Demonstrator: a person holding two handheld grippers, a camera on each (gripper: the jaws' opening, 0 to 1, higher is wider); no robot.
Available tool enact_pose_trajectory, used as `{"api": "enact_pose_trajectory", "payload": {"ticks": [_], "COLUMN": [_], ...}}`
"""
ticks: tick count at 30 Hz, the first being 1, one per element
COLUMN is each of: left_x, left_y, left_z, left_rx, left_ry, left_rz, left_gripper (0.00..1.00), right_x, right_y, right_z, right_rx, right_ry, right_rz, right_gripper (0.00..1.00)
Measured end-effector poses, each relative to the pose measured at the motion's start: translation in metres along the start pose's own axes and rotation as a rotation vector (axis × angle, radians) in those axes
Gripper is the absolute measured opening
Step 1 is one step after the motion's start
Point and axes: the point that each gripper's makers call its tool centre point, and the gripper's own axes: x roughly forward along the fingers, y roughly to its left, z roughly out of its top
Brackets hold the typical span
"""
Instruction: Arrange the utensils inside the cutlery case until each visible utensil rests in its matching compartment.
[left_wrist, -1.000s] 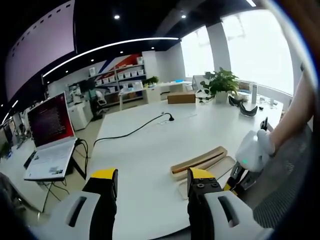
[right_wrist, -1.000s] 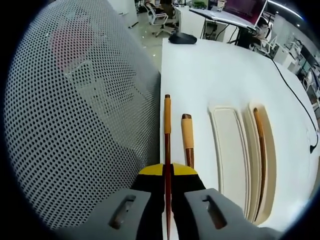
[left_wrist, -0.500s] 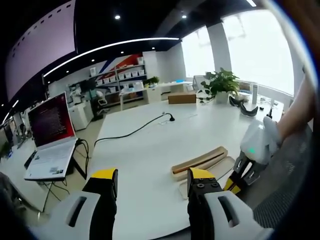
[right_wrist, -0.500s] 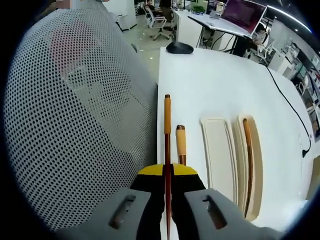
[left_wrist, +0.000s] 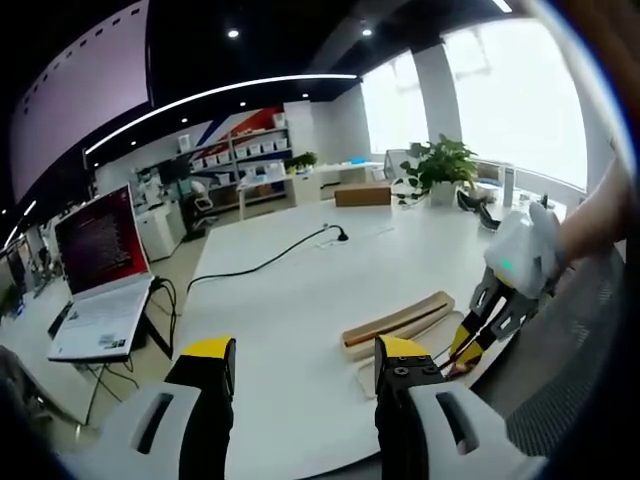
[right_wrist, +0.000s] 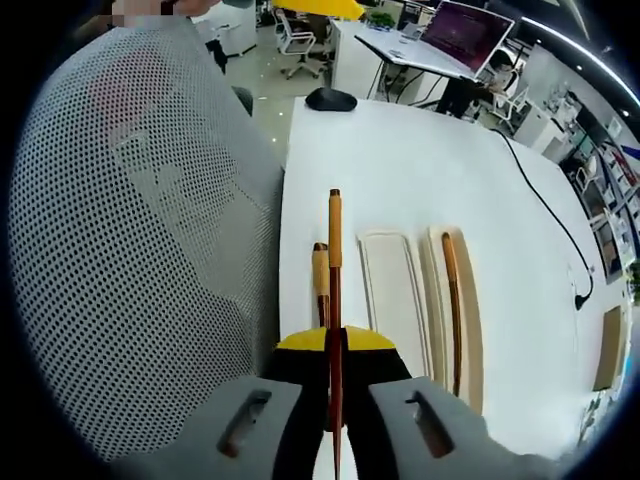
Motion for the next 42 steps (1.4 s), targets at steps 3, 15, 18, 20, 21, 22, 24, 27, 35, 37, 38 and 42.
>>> {"api": "enact_pose_trajectory", "payload": {"ticks": [3, 15, 18, 20, 21, 22, 24, 27, 35, 37, 38, 42], "left_x": [0.000, 0.000, 0.000, 0.000, 0.000, 0.000, 0.000, 0.000, 0.000, 0.000, 0.000, 0.000], "left_y": [0.000, 0.000, -0.001, -0.001, -0.001, -0.001, -0.001, -0.002, -0.001, -0.001, -0.001, -0.003], "left_z": [0.000, -0.001, -0.001, -0.001, -0.001, -0.001, -0.001, -0.001, -0.001, -0.001, -0.001, -0.001], "left_rx": [0.000, 0.001, 0.005, 0.004, 0.003, 0.002, 0.003, 0.003, 0.000, -0.001, 0.000, 0.008], "left_ry": [0.001, 0.003, 0.005, 0.006, 0.006, 0.005, 0.007, 0.005, 0.004, 0.005, 0.005, 0.009], "left_rz": [-0.001, 0.000, -0.005, -0.003, -0.003, -0.003, -0.004, -0.004, -0.002, -0.003, -0.004, -0.011], "left_gripper": [0.57, 0.57, 0.57, 0.57, 0.57, 0.57, 0.57, 0.57, 0.57, 0.57, 0.57, 0.57], "right_x": [-0.001, -0.007, -0.009, -0.010, -0.011, -0.011, -0.013, -0.015, -0.015, -0.014, -0.014, -0.010], "right_y": [-0.003, -0.026, -0.034, -0.039, -0.043, -0.044, -0.054, -0.061, -0.084, -0.089, -0.091, -0.100], "right_z": [0.000, -0.003, -0.005, -0.007, -0.007, -0.008, -0.008, -0.006, -0.004, -0.003, -0.003, -0.005], "right_rx": [-0.010, -0.031, -0.028, -0.032, -0.038, -0.040, -0.068, -0.084, -0.113, -0.118, -0.119, -0.121], "right_ry": [0.003, 0.007, 0.010, 0.012, 0.014, 0.016, 0.026, 0.028, 0.038, 0.042, 0.043, 0.048], "right_rz": [-0.015, -0.083, -0.100, -0.113, -0.121, -0.124, -0.160, -0.182, -0.226, -0.234, -0.238, -0.245], "right_gripper": [0.00, 0.00, 0.00, 0.00, 0.00, 0.00, 0.00, 0.00, 0.00, 0.00, 0.00, 0.00]}}
